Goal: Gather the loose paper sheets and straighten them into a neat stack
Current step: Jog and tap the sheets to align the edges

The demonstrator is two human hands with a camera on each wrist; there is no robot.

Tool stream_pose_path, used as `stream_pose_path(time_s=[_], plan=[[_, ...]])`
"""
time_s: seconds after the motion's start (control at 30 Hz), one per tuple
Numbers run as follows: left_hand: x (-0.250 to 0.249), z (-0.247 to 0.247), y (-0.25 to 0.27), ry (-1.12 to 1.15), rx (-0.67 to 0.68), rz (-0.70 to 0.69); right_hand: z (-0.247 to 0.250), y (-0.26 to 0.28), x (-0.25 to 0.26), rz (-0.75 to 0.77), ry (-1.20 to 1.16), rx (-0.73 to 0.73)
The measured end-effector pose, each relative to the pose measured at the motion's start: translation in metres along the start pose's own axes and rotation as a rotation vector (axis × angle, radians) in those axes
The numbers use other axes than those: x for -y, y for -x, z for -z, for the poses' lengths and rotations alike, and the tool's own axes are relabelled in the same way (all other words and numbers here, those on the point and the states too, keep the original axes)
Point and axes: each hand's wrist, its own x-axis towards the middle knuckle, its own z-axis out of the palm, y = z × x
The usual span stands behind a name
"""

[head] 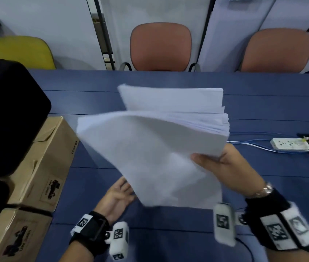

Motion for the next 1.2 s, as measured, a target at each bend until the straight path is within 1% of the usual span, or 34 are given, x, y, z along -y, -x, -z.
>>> stream_pose_path(time_s=[0.03, 0.1, 0.17, 0.23, 0.3, 0.33, 0.43, 0.47, 0.5, 0.57, 0.63, 0.7, 0.77, 0.83, 0.9, 0.97, 1.03, 1.1, 1.2], plan=[[0.0, 0.006, 0.001, 0.032, 0.01, -0.003, 0.009, 0.005, 0.01, -0.02, 0.027, 0.076], [0.0, 0.01, 0.003, 0.027, -0.08, 0.018, 0.022, 0.013, 0.025, -0.084, 0.047, 0.21], [0.003, -0.002, 0.01, 0.106, -0.039, 0.022, 0.027, 0.016, 0.028, -0.156, 0.014, 0.315], [0.007, -0.018, 0.016, 0.13, 0.021, 0.001, 0.027, 0.015, 0.019, -0.224, -0.056, 0.347], [0.005, -0.036, 0.022, 0.137, 0.113, -0.028, 0.027, 0.011, 0.001, -0.295, -0.121, 0.308], [0.002, -0.043, 0.024, 0.138, 0.159, -0.017, 0.027, 0.01, -0.011, -0.334, -0.148, 0.263], [-0.017, -0.054, 0.029, 0.086, 0.21, 0.104, 0.026, 0.006, -0.044, -0.447, -0.195, 0.064], [-0.02, -0.055, 0.028, 0.016, 0.203, 0.094, 0.024, 0.005, -0.052, -0.471, -0.194, 0.013], [-0.02, -0.056, 0.026, -0.094, 0.186, 0.039, 0.02, 0.005, -0.058, -0.488, -0.192, -0.021], [-0.015, -0.06, 0.02, -0.325, 0.136, -0.141, 0.01, 0.003, -0.067, -0.498, -0.177, -0.066], [-0.01, -0.063, 0.013, -0.416, 0.083, -0.281, 0.0, 0.003, -0.07, -0.482, -0.185, -0.13], [-0.021, -0.069, 0.015, -0.415, 0.064, -0.389, -0.006, 0.002, -0.069, -0.465, -0.291, -0.195], [-0.035, -0.068, 0.014, -0.42, 0.074, -0.436, -0.007, 0.002, -0.068, -0.449, -0.394, -0.19], [-0.045, -0.063, 0.007, -0.473, 0.086, -0.394, -0.008, 0.0, -0.072, -0.445, -0.408, -0.132], [-0.046, -0.061, -0.001, -0.532, 0.065, -0.339, -0.013, -0.002, -0.079, -0.47, -0.404, -0.11], [-0.046, -0.064, -0.003, -0.575, 0.042, -0.352, -0.019, -0.003, -0.082, -0.464, -0.377, -0.143], [-0.049, -0.068, -0.003, -0.583, 0.058, -0.4, -0.02, -0.004, -0.082, -0.424, -0.343, -0.192], [-0.055, -0.07, 0.001, -0.563, 0.094, -0.422, -0.018, -0.004, -0.078, -0.391, -0.382, -0.237], [-0.064, -0.076, 0.01, -0.583, 0.162, -0.466, -0.012, -0.003, -0.069, -0.299, -0.441, -0.246]])
